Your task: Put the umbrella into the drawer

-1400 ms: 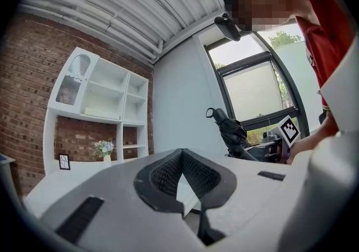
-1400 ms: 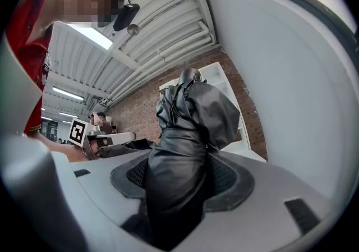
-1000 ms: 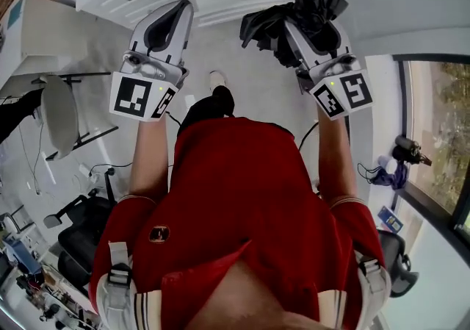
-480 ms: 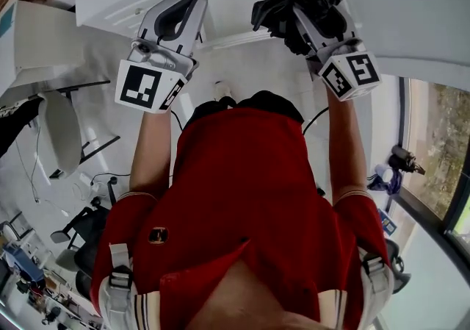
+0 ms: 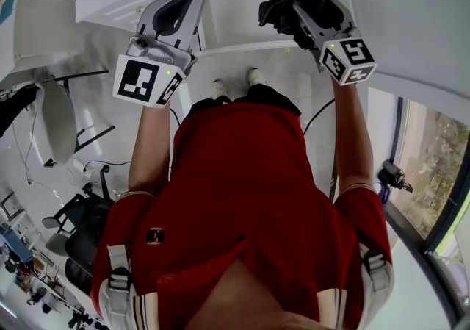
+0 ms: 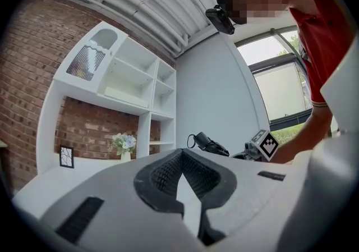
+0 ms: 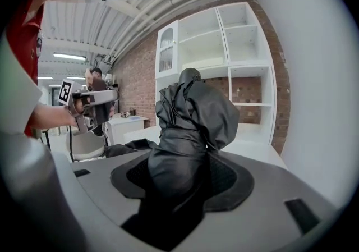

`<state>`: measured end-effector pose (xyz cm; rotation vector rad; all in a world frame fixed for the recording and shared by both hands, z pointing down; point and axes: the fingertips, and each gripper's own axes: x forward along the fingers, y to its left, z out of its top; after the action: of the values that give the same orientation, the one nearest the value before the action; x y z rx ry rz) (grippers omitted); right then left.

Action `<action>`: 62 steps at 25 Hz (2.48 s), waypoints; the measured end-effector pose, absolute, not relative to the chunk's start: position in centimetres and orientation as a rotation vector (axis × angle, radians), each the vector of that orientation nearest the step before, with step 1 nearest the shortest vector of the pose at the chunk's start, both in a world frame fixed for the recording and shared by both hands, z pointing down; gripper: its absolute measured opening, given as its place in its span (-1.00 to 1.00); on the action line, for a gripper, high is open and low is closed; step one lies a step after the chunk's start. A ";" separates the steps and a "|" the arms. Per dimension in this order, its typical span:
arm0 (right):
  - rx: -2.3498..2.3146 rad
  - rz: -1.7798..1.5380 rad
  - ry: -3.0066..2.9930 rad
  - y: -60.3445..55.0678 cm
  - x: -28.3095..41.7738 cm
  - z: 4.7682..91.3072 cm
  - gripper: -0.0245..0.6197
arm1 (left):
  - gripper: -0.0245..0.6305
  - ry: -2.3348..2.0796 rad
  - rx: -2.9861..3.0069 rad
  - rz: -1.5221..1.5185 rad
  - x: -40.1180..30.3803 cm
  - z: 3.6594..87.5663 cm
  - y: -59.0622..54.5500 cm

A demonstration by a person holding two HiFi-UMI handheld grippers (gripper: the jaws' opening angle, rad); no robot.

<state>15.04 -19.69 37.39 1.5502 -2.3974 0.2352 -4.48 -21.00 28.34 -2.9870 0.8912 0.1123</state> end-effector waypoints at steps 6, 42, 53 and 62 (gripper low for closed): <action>1.372 0.274 -2.352 -22.0 16.9 41.4 -0.17 | -0.91 0.996 -2.965 0.076 -2.9 28.6 -22.3; 0.744 0.533 -1.870 -24.6 20.2 64.3 -0.17 | -0.91 1.390 -2.847 -0.111 -3.8 31.3 -25.0; 0.864 0.724 -1.729 -26.2 21.7 67.7 -0.15 | -0.91 1.443 -2.832 -0.180 -5.5 32.1 -25.5; 0.897 0.731 -1.719 -26.2 21.6 68.8 -0.05 | -0.91 1.447 -2.834 -0.200 -6.2 32.6 -25.7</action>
<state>21.58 -26.23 68.81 0.8965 -1.7193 0.7315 -6.25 -25.67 32.63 -2.8342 1.4466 -0.2002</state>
